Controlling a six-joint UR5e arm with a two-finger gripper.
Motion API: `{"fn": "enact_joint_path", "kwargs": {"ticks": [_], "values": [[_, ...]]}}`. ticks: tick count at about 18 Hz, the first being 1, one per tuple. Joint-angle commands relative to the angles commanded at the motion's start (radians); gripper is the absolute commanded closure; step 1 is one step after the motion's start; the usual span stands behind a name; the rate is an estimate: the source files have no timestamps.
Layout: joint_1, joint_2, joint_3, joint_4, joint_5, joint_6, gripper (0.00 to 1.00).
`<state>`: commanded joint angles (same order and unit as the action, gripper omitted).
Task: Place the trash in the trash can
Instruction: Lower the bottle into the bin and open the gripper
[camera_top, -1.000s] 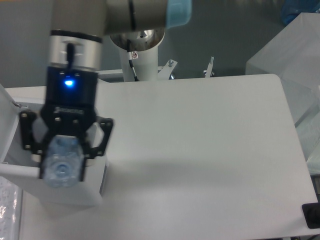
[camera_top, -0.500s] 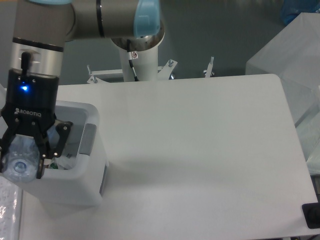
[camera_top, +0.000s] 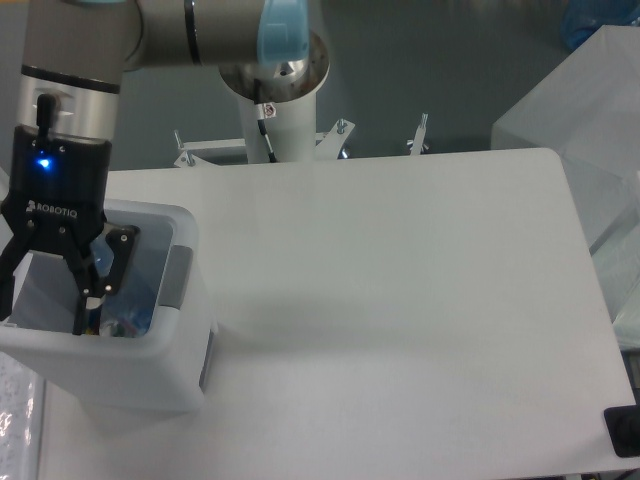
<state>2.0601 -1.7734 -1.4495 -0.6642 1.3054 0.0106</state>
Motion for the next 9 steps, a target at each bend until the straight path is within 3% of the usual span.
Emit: {"fn": "enact_joint_path", "kwargs": {"ticks": [1,3,9], "values": [[0.002,0.005,-0.005,0.000,0.000,0.009,0.22],[0.018,0.000,-0.009,-0.003,0.011,0.040,0.01],[0.199,-0.040,0.004,-0.002,0.109,0.202,0.00]]}}
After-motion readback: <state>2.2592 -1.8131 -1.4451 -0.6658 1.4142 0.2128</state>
